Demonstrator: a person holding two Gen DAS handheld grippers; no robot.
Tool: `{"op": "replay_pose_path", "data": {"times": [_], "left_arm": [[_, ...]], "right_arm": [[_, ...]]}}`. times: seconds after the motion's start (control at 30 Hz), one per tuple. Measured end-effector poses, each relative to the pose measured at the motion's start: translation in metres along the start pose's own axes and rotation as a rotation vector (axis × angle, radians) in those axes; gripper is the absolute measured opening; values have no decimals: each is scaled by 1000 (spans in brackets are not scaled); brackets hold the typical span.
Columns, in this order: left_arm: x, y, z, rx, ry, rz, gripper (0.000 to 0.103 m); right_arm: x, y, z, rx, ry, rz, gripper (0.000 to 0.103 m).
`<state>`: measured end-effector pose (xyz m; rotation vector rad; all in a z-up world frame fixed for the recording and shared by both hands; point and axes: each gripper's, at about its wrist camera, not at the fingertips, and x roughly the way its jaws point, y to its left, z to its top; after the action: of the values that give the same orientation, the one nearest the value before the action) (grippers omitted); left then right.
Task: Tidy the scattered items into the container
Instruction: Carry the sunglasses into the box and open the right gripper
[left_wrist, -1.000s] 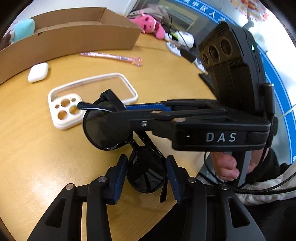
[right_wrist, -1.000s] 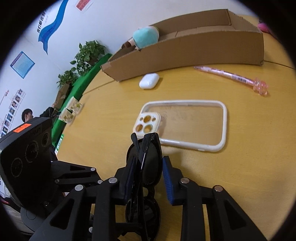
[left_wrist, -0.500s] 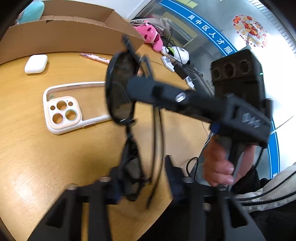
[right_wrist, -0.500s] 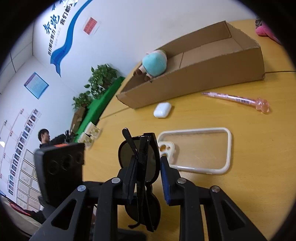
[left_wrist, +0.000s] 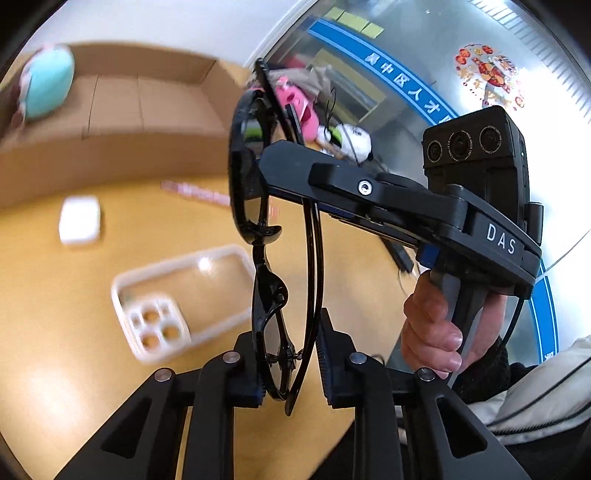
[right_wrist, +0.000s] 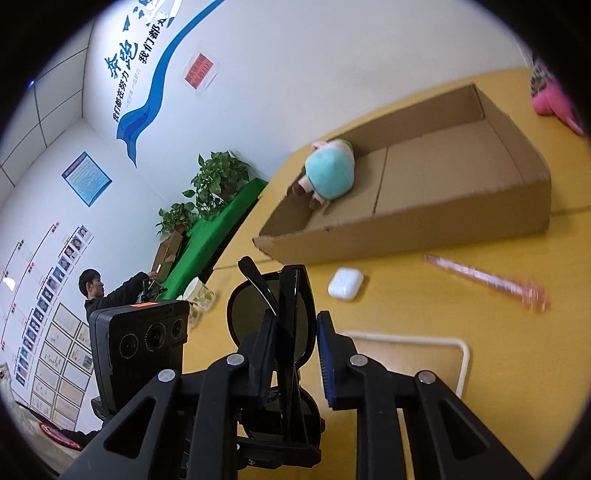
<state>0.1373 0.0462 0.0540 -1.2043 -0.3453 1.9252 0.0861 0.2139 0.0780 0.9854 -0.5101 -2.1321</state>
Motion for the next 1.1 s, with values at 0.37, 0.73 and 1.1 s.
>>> {"op": "replay_pose_path", "data": {"times": [0.37, 0.73, 1.1], "left_arm": [[-27, 18, 122, 86, -78, -1, 22], [-31, 79, 255, 35, -121, 20, 22], [40, 183, 328, -159, -2, 93, 22]], "right_arm": [[12, 14, 116, -106, -87, -36, 19], [66, -6, 243, -107, -80, -31, 19], [172, -107, 302, 98, 6, 3, 18]]}}
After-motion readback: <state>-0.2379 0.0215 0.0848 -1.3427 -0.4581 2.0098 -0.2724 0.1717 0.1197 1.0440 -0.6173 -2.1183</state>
